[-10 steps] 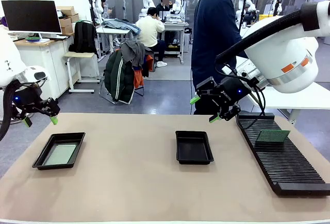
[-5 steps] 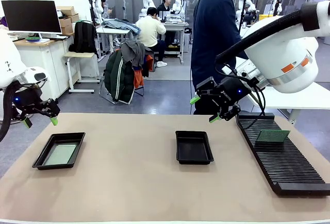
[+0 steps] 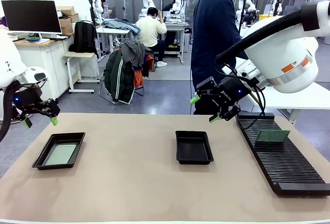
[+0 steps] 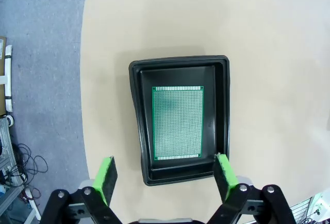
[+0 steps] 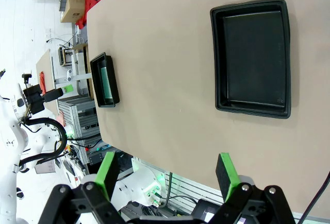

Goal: Inspect and transfer BCBs to ESD trays.
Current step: Pick up the Blank PCB from the PCB Rack and place it in the right ESD tray.

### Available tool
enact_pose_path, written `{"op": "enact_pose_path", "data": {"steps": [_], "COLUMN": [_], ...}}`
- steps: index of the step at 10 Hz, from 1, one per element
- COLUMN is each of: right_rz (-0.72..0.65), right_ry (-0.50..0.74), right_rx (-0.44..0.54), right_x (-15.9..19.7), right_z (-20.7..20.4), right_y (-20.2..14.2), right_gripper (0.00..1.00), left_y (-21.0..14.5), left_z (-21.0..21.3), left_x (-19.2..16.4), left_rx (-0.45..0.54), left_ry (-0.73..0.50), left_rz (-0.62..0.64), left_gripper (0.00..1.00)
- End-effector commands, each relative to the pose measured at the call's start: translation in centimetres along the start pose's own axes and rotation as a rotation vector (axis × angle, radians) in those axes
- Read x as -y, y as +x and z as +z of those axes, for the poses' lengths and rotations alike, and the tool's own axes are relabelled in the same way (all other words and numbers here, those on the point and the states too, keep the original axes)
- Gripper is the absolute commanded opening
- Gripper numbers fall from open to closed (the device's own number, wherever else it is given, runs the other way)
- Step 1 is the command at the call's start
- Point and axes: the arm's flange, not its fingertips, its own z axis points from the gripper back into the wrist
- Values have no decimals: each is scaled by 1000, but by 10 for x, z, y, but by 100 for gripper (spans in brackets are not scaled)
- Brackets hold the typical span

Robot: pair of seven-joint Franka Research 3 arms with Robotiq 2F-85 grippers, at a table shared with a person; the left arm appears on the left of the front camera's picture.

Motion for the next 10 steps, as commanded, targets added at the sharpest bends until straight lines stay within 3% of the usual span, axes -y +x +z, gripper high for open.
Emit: {"op": "enact_pose_path", "data": {"steps": [1, 6, 8, 10], "right_rz": [-1, 0, 102, 295], "right_ry": [-1, 0, -48, -100], "right_rx": [0, 0, 32, 27], "right_x": [0, 0, 22, 39], "right_z": [-1, 0, 37, 84], "right_y": [2, 0, 2, 0], "right_gripper": [100, 100, 100, 100], "left_y": [-2, -2, -2, -2], "left_z": [-3, -3, -3, -3], "left_x": [-1, -1, -1, -1], "left_rx": [16, 16, 16, 16], "left_ry": [4, 4, 4, 4], "left_rz": [2, 2, 2, 2], "left_gripper": [100, 100, 100, 100]}}
